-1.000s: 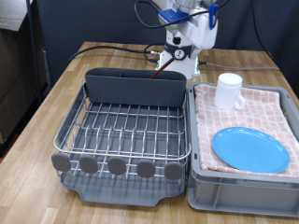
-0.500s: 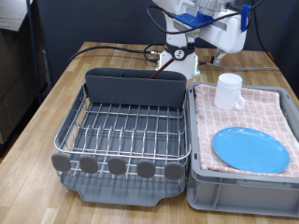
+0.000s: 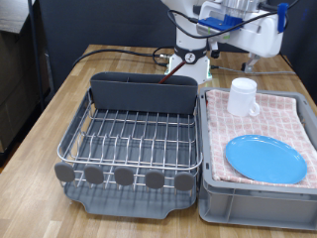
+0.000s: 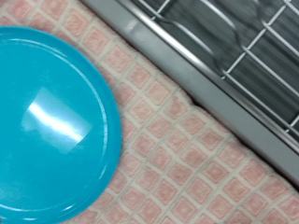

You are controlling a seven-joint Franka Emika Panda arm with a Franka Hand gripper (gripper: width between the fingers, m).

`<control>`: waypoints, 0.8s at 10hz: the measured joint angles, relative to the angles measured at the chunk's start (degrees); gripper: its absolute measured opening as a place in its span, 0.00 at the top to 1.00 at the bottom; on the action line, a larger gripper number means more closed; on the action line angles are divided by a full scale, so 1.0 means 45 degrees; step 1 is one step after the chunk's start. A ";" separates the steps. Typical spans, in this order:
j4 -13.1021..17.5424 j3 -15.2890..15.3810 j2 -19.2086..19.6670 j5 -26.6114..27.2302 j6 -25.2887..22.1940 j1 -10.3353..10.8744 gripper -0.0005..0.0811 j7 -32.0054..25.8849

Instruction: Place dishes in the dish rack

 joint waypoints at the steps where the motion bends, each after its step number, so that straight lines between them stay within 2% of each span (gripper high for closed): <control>1: 0.0388 0.0124 0.0297 0.0007 -0.0084 0.0085 0.01 0.0008; 3: 0.1207 0.0460 0.0820 0.0001 -0.0702 0.0117 0.01 0.0357; 5: 0.1527 0.0595 0.1163 0.0381 -0.0694 0.0128 0.01 0.0389; 6: 0.1540 0.0601 0.1311 0.0668 -0.0402 0.0128 0.01 0.0236; 8: 0.1286 0.0520 0.1676 0.1546 0.0842 0.0125 0.01 -0.0614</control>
